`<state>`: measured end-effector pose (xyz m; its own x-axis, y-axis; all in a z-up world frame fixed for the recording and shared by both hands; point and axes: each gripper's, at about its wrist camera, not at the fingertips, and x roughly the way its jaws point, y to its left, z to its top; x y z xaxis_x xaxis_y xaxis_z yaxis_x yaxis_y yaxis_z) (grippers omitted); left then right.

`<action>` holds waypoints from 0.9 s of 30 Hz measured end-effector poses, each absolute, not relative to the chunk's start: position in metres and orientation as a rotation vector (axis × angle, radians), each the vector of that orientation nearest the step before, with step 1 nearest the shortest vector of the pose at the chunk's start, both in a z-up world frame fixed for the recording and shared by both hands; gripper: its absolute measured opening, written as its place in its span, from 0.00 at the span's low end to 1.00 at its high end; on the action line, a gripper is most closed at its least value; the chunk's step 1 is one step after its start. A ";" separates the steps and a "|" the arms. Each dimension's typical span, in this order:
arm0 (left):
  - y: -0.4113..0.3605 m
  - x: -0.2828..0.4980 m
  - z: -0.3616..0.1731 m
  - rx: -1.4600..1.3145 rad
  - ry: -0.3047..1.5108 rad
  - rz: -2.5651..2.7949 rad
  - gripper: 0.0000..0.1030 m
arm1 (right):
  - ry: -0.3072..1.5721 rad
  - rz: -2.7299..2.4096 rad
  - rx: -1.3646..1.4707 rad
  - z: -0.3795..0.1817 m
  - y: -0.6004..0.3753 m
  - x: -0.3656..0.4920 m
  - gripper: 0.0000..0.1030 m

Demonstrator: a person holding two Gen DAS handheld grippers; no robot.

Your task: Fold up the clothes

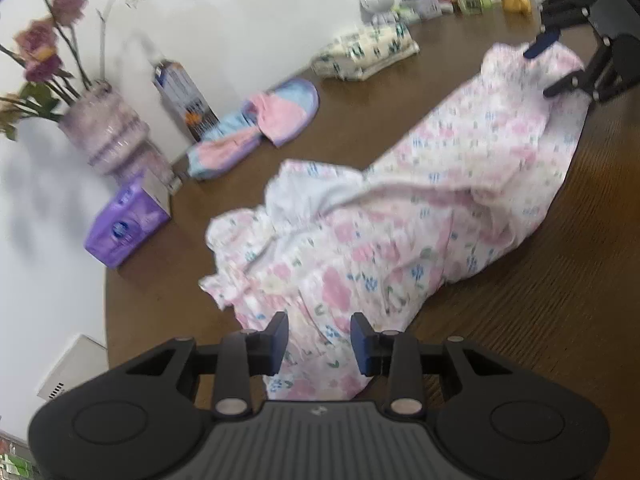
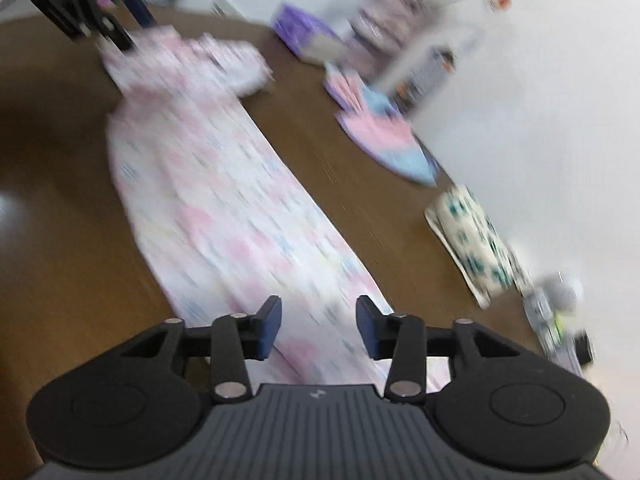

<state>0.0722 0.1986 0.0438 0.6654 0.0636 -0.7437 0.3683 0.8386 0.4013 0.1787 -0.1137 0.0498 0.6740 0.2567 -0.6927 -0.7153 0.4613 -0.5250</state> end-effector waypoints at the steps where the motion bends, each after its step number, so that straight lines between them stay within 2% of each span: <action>1: 0.199 0.075 0.040 0.569 0.848 -0.184 0.31 | 0.603 0.622 -0.918 0.046 -0.120 0.186 0.45; 4: 0.201 0.081 0.033 0.552 0.858 -0.174 0.30 | 0.661 0.609 -0.924 0.033 -0.131 0.201 0.45; 8: 0.197 0.077 0.029 0.566 0.845 -0.185 0.18 | 0.666 0.598 -0.899 0.029 -0.137 0.204 0.45; 11: 0.191 0.071 0.025 0.617 0.820 -0.197 0.13 | 0.654 0.597 -0.898 0.027 -0.138 0.201 0.43; 23: 0.185 0.065 0.024 0.670 0.821 -0.225 0.08 | 0.669 0.657 -0.939 0.024 -0.135 0.184 0.14; 27: 0.186 0.066 0.024 0.663 0.822 -0.225 0.08 | 0.672 0.661 -0.944 0.024 -0.135 0.180 0.12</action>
<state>0.0661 0.1858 0.0240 0.6711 0.0633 -0.7386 0.4308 0.7776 0.4580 0.1803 -0.1351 0.0241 0.6182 0.2089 -0.7578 -0.7542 0.4292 -0.4969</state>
